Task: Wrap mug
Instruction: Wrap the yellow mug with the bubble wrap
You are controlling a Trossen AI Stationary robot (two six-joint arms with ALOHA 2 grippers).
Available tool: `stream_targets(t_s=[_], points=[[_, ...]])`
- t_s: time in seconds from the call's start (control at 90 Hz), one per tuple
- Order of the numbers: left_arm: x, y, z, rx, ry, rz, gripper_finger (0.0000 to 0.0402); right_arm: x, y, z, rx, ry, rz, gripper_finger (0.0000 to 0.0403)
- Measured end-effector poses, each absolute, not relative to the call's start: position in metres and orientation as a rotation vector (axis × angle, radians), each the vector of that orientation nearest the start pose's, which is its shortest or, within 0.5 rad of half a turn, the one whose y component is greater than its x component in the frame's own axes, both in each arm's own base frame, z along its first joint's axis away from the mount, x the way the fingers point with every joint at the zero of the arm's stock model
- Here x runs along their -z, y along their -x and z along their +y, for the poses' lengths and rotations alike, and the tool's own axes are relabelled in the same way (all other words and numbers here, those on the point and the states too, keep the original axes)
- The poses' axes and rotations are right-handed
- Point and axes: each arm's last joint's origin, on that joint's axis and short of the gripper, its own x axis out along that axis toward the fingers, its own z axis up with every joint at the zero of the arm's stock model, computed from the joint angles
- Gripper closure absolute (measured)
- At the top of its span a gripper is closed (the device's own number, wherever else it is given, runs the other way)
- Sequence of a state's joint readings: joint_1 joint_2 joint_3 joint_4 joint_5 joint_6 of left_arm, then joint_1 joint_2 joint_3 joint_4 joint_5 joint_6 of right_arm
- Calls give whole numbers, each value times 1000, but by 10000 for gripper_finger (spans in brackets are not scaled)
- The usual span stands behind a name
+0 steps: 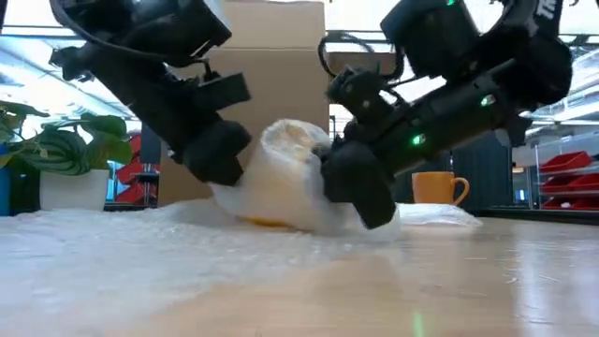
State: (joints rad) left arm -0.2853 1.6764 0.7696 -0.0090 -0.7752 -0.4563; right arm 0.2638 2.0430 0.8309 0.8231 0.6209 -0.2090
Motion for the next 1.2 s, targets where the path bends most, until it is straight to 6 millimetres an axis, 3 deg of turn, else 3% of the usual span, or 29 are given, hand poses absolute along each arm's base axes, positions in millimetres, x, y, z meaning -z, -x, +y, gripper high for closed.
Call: stream_targets(t_s=[0.156,0.267,0.522,0.744,0.978,1.089,1.2], points=[[-139,-291,-64,-628,-76,707,285,-95,-374,76,345,389,360,344],[-139,-291,-64,-635,-46,702,285,-96,-374,80,357,390,356,344],[-136,-286,-66,-651,47,738,285,-98,-360,104,466,446,382,343],[-135,-286,-66,-657,36,735,285,-98,-348,134,419,451,364,343],[-135,-285,-66,-669,24,734,285,-90,-339,145,345,353,430,343],[-135,-285,-65,-670,19,736,285,-96,-332,147,297,320,497,343],[-135,-285,-65,-671,15,738,285,-116,-323,150,273,338,529,343]])
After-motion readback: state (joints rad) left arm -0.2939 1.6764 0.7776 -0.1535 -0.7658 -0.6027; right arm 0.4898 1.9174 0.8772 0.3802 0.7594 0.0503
